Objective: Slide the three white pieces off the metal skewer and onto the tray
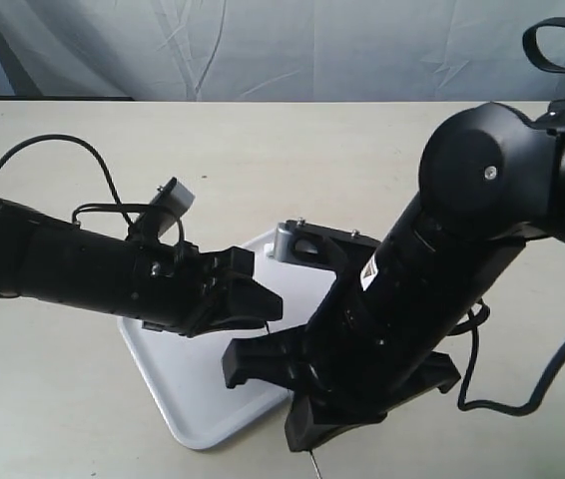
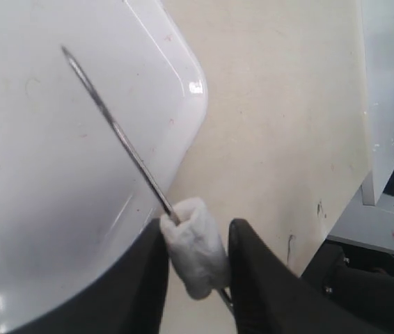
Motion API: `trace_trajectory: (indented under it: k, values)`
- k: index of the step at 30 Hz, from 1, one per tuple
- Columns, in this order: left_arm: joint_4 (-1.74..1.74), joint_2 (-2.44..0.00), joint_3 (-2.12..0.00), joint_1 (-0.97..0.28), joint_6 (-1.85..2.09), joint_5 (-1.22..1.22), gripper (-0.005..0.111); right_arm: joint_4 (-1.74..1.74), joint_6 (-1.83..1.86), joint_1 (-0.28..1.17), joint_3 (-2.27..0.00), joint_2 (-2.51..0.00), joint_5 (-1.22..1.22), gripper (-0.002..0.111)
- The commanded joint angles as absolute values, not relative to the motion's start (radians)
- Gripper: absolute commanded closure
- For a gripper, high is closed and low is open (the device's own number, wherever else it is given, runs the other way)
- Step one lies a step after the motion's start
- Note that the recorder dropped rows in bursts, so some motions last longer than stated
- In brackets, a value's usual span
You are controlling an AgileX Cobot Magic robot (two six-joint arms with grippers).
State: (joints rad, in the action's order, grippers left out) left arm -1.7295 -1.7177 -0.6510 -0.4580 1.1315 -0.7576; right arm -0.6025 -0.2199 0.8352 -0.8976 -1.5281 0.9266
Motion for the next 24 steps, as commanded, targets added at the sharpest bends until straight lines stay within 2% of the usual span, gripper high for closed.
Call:
trace_trajectory:
  k: [1,10,14,20,24]
  values:
    - [-1.744,-1.722,-0.649,-0.463,1.136,-0.708,0.078,-0.591,-0.213,0.856,-0.902,-1.517,1.026,0.109]
    - [-1.744,-1.722,-0.649,-0.463,1.136,-0.662,0.078,-0.464,-0.313,0.932,-0.902,-1.511,1.221,0.109]
    - [-1.744,-1.722,-0.649,-0.463,1.139,-0.595,0.078,-0.363,-0.365,0.933,-0.902,-1.466,1.221,0.109]
    - [-1.739,-1.722,-0.649,-0.463,1.144,-0.621,0.078,-0.224,-0.382,0.931,-0.902,-1.424,1.211,0.109]
    - [-1.594,-1.722,-0.649,-0.463,1.137,-0.706,0.078,-0.046,-0.423,0.931,-0.902,-1.476,1.046,0.109]
